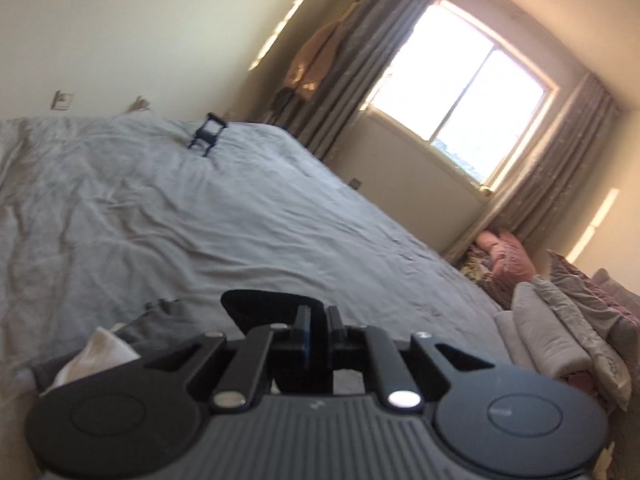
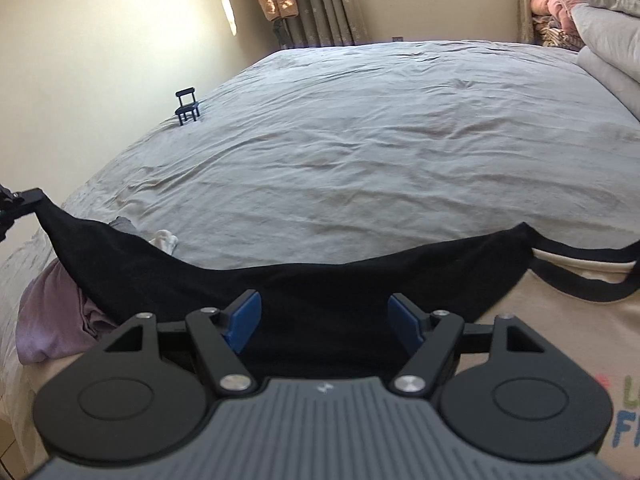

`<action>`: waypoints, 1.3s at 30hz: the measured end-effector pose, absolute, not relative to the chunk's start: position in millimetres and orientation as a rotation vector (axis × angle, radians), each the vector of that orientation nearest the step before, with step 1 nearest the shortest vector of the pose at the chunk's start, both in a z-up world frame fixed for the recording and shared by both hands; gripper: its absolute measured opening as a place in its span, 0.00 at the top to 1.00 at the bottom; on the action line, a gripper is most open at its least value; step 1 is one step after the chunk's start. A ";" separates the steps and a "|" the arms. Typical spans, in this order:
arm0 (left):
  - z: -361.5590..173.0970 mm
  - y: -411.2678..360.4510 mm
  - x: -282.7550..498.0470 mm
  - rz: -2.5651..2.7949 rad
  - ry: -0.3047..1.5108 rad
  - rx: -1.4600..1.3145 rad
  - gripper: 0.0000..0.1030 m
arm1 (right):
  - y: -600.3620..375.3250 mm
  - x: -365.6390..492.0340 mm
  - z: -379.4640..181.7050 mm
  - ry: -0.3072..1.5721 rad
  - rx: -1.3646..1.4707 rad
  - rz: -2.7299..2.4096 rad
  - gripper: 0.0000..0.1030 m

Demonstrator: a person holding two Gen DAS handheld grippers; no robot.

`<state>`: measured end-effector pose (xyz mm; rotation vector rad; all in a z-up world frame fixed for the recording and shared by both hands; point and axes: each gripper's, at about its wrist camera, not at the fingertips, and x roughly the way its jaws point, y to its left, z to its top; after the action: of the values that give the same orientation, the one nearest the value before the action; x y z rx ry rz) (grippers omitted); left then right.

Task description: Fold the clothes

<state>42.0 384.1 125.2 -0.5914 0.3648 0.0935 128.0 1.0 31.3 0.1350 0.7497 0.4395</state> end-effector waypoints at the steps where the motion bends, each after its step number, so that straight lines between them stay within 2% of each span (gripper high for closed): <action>1: 132.8 372.7 43.8 0.053 0.353 -0.584 0.93 | -6.9 127.5 33.3 0.751 0.150 0.433 0.28; 7: 155.7 298.3 61.9 -0.141 0.353 -0.594 0.93 | -43.3 120.4 55.0 0.737 0.226 0.440 0.28; 13: 152.2 223.9 78.3 -0.268 0.386 -0.615 0.93 | -82.5 107.2 70.6 0.715 0.238 0.424 0.28; 23: 128.4 111.0 86.8 -0.404 0.479 -0.569 0.93 | -161.3 80.8 54.9 0.742 0.277 0.341 0.28; 39: 77.1 -5.2 76.1 -0.482 0.629 -0.485 0.93 | -256.2 60.9 25.1 0.809 0.443 0.268 0.28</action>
<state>76.1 -5.2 77.1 -0.4848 0.6292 -0.4822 60.9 -256.2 25.1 0.4433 0.8093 0.2680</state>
